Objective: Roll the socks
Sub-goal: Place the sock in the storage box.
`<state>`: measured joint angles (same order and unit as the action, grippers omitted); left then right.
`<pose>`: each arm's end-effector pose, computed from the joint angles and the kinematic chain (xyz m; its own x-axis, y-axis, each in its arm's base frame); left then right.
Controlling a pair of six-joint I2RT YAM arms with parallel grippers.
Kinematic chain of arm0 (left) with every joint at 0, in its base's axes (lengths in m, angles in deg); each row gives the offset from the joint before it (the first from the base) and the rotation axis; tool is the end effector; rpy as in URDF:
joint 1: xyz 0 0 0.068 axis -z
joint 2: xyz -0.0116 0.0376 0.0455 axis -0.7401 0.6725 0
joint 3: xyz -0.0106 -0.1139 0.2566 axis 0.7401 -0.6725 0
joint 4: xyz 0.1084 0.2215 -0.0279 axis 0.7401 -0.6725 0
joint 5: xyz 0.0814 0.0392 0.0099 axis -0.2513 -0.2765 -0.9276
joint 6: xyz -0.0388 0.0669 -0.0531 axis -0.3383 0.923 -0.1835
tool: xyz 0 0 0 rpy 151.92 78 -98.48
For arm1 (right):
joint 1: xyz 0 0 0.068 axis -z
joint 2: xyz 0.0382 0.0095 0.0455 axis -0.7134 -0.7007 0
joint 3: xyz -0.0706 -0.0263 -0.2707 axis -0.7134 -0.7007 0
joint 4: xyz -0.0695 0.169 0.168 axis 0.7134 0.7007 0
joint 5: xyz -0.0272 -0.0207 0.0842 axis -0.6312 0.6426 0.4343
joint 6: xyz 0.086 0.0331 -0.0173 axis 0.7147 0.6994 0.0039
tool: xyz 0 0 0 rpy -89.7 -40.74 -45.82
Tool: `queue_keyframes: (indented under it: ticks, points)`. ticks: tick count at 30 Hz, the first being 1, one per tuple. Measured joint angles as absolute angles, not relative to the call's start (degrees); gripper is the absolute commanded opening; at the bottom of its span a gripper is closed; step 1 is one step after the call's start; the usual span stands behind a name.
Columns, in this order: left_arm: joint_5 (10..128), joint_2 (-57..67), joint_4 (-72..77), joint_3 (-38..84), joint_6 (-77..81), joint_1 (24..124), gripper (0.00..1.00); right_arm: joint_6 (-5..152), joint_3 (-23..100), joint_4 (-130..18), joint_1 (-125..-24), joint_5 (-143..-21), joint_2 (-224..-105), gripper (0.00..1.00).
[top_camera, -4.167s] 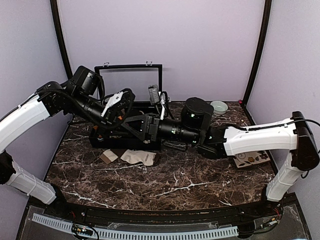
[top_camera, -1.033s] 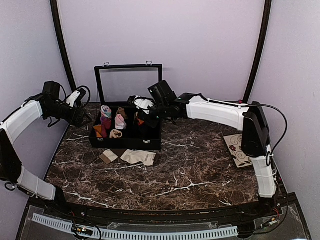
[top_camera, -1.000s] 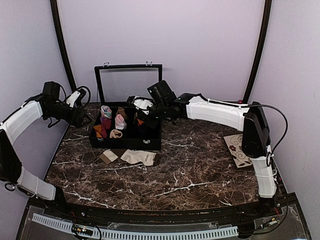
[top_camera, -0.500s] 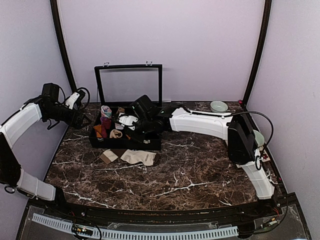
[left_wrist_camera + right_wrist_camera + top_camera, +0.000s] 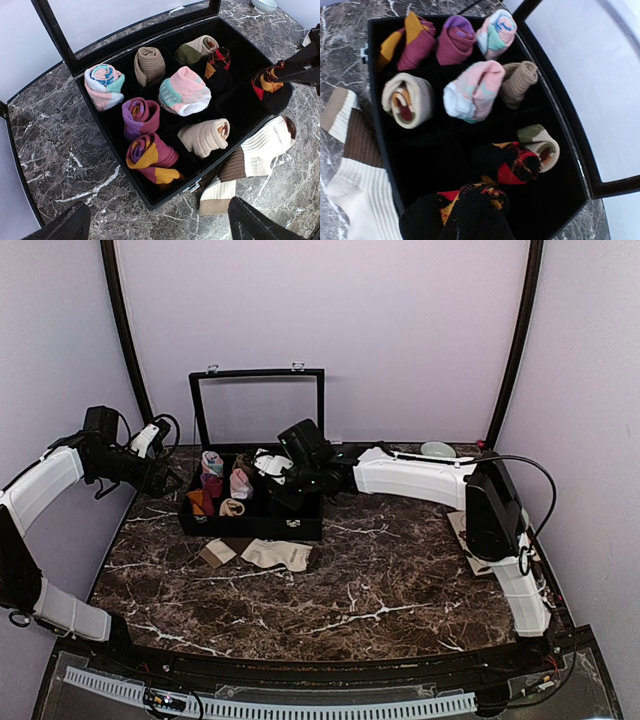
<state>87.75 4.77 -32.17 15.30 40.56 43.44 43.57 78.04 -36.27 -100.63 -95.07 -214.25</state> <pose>0.2984 -0.0163 0.2897 -0.4936 0.3671 -0.7884 0.5460 0.8364 0.0476 0.3293 0.4587 0.2235 -0.0061 -0.6865 -0.7271 -0.8426 0.3952 -0.3660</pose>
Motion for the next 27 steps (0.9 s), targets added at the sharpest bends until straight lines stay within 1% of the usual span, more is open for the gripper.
queue_keyframes:
  ticks: [10, 19, 23, 27]
  points:
    - [88.2, 4.8, -32.2, 15.3, 40.6, 43.4, 0.99, 36.2, 79.2, -33.9, -98.8, -100.5, -214.2, 0.00]
    - [88.8, 5.2, -32.0, 15.6, 40.2, 43.4, 0.99, 34.7, 80.3, -31.5, -101.2, -97.0, -214.6, 0.00]
    - [89.0, 5.3, -31.9, 15.7, 39.8, 43.4, 0.99, 36.6, 84.6, -30.9, -102.0, -95.2, -217.2, 0.00]
    - [89.1, 5.3, -31.9, 15.7, 39.7, 43.4, 0.99, 40.4, 85.3, -31.5, -102.3, -93.8, -218.8, 0.00]
